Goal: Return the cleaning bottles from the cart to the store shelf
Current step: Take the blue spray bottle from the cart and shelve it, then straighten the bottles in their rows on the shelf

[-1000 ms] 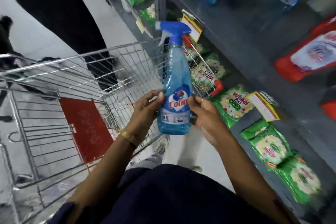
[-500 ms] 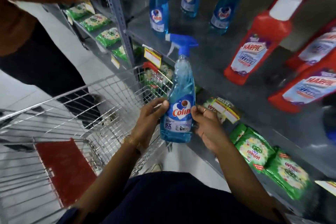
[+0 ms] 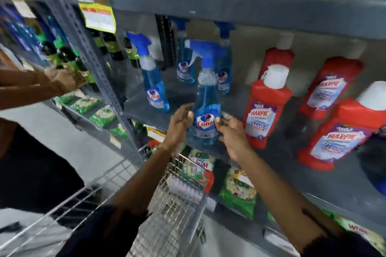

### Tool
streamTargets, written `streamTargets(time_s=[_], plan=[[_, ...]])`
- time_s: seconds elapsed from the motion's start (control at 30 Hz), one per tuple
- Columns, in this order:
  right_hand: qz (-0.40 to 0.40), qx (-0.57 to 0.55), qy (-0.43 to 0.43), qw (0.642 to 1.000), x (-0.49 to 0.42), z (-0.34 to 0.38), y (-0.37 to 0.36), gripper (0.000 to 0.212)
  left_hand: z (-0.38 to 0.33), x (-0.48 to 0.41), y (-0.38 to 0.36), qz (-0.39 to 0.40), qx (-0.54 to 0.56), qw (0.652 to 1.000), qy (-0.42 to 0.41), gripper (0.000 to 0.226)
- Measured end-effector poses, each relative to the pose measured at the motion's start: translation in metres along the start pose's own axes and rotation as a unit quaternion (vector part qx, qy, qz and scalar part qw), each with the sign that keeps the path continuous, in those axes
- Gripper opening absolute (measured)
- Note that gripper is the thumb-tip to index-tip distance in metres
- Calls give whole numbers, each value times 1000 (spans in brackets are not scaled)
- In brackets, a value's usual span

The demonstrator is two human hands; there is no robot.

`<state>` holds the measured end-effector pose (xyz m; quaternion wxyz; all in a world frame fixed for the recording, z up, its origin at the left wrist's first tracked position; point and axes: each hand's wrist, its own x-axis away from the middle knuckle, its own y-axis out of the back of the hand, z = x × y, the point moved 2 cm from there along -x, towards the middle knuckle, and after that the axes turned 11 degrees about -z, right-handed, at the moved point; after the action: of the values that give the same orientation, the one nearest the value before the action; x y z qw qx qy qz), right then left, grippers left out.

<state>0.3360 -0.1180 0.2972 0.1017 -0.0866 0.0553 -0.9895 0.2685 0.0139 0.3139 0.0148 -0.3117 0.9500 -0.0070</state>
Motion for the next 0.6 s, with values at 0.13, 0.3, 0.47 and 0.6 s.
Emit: streamTargets(time_s=[0.13,0.3,0.47,0.6], plan=[[-66,20,32,997,-42,-4,-16,32,-2,-47,-11,4,-17,1000,-25,29],[-80,86,74,990,-74,-21,-25,39,4,-71,-20,-8,-33,998,-46,32],[-75,135,144,977,-73,-22,-26,37,21,-79,-13,-2,-16,1000,-21,33],[-70,107,129,983,-39,-24,-14,42,23,-71,-14,-3,8,1000,-13,35]])
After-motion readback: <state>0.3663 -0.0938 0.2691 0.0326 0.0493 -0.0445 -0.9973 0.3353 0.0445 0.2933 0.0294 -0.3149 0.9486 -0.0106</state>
